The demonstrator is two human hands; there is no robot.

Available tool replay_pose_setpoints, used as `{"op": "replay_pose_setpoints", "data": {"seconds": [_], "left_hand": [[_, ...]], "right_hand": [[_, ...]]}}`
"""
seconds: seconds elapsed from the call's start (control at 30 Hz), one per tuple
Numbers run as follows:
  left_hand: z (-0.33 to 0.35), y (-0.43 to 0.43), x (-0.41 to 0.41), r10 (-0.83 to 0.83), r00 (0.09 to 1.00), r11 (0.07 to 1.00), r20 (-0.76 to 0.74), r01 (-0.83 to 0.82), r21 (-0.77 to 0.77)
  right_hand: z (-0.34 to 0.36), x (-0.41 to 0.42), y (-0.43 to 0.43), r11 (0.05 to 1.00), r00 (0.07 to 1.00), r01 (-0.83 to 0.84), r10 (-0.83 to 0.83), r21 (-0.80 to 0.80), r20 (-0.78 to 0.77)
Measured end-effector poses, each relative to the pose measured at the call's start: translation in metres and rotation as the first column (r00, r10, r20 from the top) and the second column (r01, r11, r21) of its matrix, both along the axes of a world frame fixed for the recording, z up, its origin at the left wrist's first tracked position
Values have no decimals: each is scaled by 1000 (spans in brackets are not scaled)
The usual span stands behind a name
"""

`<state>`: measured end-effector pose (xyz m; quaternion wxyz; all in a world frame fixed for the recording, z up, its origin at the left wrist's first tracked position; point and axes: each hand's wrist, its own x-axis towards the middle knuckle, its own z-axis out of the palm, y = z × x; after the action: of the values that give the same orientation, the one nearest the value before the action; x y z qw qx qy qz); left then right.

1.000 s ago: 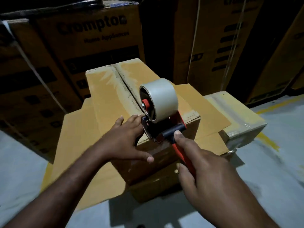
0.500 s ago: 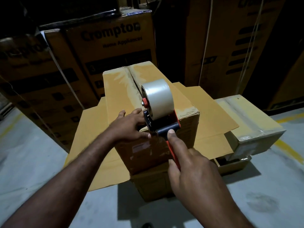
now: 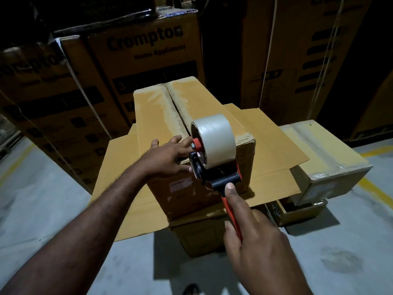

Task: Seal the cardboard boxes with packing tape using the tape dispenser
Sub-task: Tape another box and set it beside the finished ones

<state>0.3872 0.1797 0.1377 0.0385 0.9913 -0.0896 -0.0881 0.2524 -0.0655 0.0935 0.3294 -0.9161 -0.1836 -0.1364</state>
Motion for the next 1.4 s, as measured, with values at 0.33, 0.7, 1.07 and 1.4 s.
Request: {"op": "replay_pose_setpoints", "data": {"seconds": [0.33,0.7,1.07,1.4], "left_hand": [[-10,7,6,-55,998,998,12,54,21],[-11,9,6,-92,995,995,-28,91,-32],[-10,0,-1,-118,992,988,-35,114,-104],[-9,-27,-27,-26,999,998,43,28,-64]], "right_hand": [[-13,-8,-10,1000,1000,-7,8,31,-30],[-29,-10,-13,999,1000,-7,7,-38,7],[-34,-11,-9,996,1000,20,-19,-86,12],[-31,-12,0,991,1000,13,-15,-135,-16]]}}
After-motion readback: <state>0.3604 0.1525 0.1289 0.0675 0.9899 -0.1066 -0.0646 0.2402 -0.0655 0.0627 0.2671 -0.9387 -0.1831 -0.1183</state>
